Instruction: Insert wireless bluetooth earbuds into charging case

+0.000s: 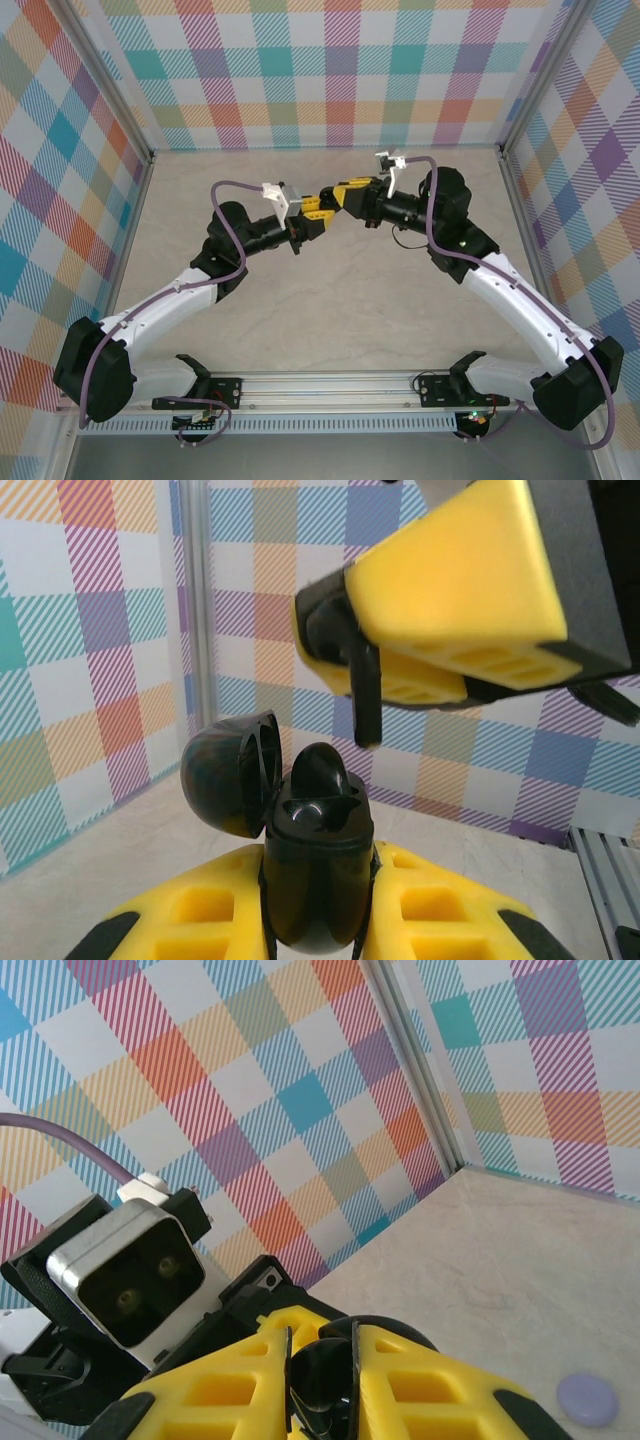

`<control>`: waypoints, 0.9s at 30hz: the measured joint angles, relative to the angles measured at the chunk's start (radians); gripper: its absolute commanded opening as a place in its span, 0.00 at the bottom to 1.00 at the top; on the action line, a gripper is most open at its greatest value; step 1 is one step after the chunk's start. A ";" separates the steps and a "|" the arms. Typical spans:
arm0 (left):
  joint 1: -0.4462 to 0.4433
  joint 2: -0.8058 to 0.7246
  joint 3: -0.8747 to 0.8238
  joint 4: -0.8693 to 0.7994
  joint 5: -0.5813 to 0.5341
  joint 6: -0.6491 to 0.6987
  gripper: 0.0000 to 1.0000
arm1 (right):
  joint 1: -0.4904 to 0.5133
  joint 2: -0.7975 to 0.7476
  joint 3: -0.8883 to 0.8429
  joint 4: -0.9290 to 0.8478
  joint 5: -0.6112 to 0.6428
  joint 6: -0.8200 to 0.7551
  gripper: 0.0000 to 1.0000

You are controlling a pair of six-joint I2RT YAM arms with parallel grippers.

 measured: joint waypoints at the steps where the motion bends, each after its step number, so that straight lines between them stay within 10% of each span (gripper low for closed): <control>1: 0.000 0.000 0.002 0.000 0.002 0.000 0.05 | 0.000 0.002 0.000 -0.003 0.000 -0.003 0.20; 27: -0.001 0.000 0.005 -0.006 0.005 -0.023 0.05 | 0.006 0.014 0.002 -0.023 0.001 -0.032 0.19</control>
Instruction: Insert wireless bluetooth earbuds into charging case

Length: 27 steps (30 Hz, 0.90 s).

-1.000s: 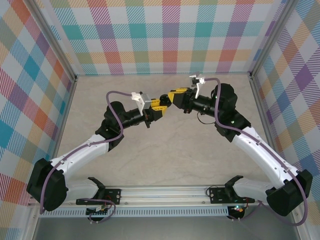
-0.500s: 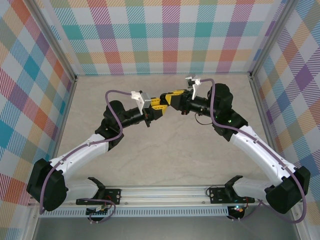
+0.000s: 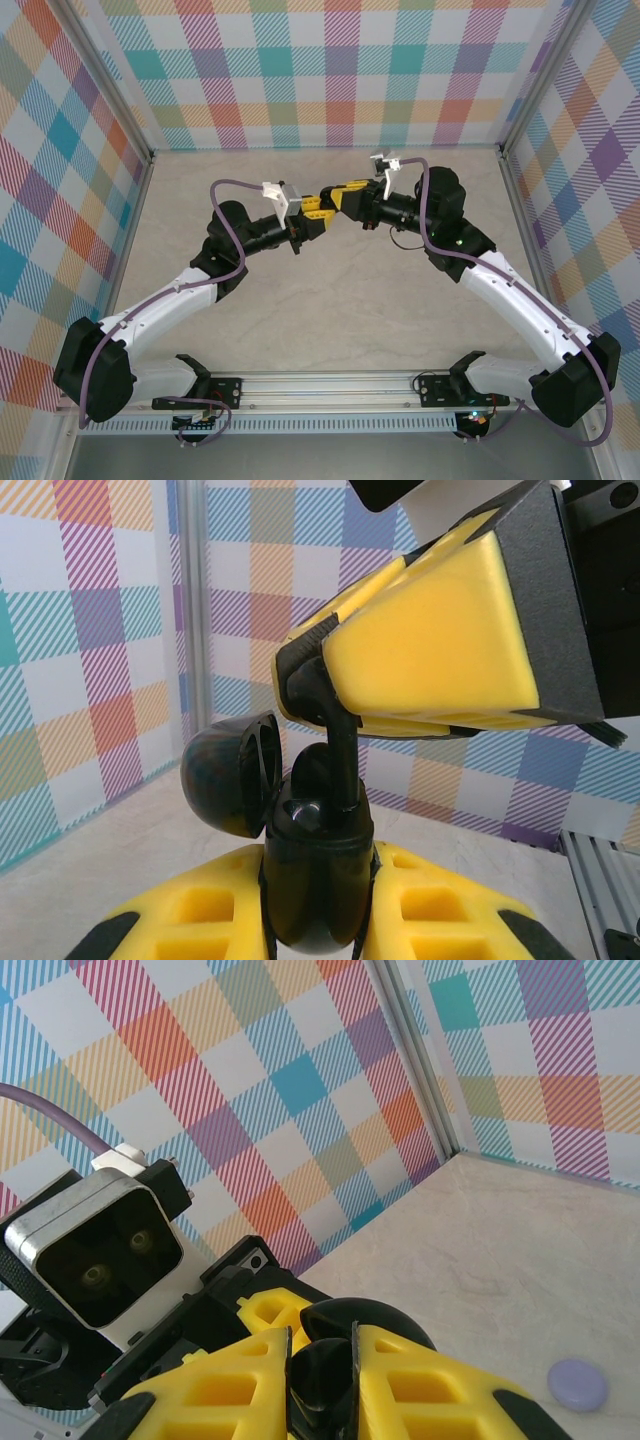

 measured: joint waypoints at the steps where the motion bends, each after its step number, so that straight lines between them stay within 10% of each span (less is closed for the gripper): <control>1: 0.000 0.000 0.000 0.000 0.000 -0.003 0.05 | 0.000 0.000 0.000 -0.002 0.000 -0.003 0.20; 27: -0.002 0.000 0.010 -0.023 0.000 -0.008 0.06 | 0.006 0.000 0.016 -0.064 0.019 -0.038 0.31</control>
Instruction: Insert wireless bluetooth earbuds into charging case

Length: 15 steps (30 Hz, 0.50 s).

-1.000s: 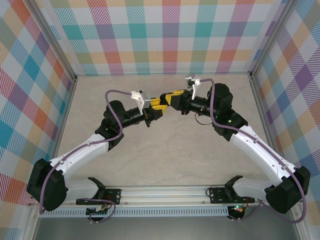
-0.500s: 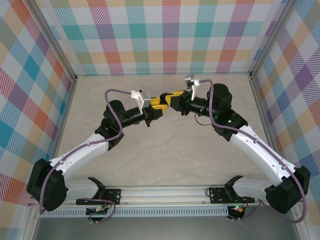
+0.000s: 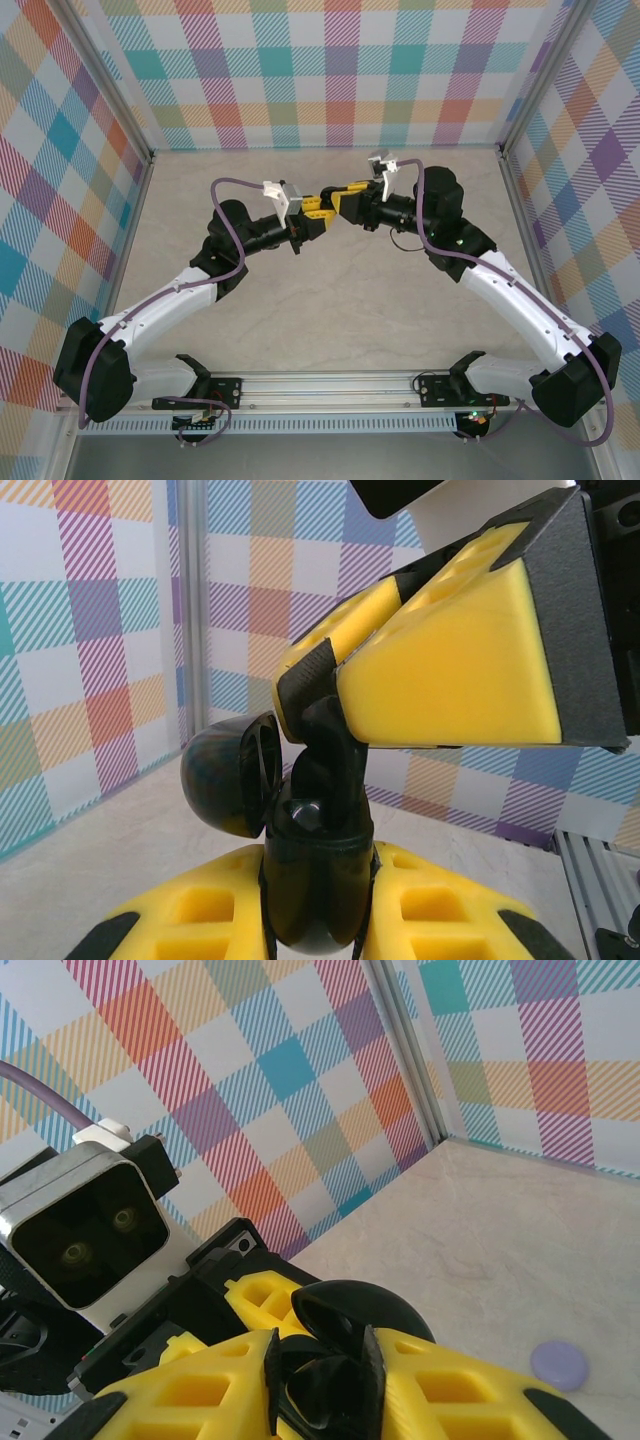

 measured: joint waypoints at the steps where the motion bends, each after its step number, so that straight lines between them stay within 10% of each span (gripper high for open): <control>1: 0.000 0.000 0.002 0.000 0.000 0.000 0.05 | 0.000 0.000 0.002 -0.002 0.000 -0.002 0.32; 15: 0.000 0.011 0.021 -0.031 -0.001 -0.004 0.06 | 0.006 0.029 0.067 -0.083 0.000 -0.026 0.46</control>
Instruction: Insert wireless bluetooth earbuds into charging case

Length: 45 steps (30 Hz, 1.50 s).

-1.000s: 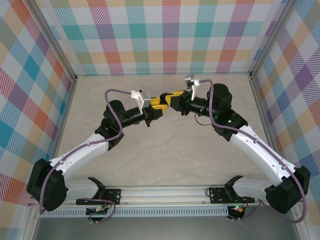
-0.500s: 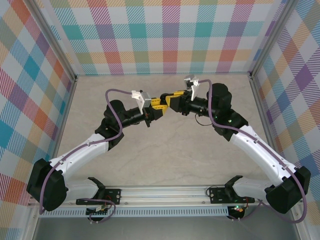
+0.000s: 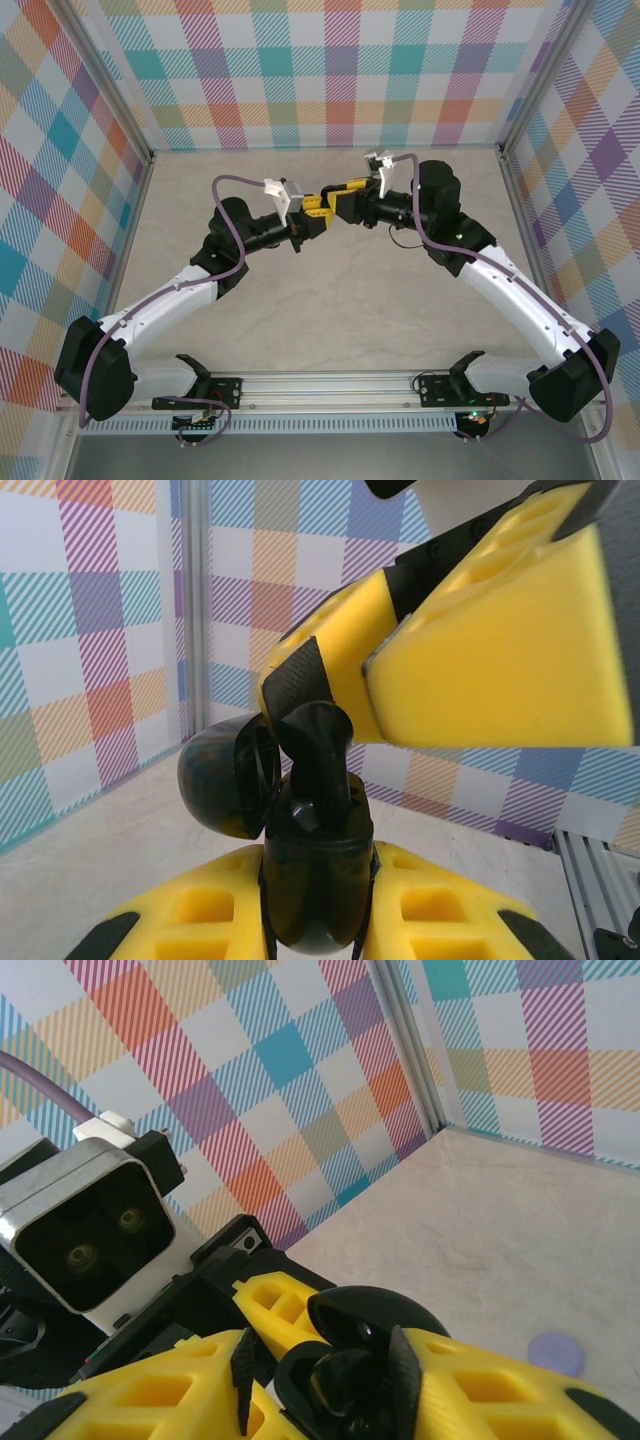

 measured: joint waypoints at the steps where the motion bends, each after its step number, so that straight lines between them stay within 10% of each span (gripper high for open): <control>1: 0.000 0.003 0.002 0.000 0.001 0.000 0.05 | 0.000 0.000 0.007 -0.011 0.001 -0.003 0.49; 11: 0.000 0.021 0.002 -0.019 0.001 0.000 0.05 | 0.000 -0.003 0.078 -0.138 0.074 -0.031 0.54; 23: 0.000 0.022 0.020 -0.035 -0.007 0.001 0.05 | 0.000 -0.007 0.151 -0.360 0.211 -0.078 0.33; 45: 0.000 0.027 0.030 -0.055 0.002 0.002 0.05 | 0.000 0.057 0.195 -0.430 0.155 -0.084 0.35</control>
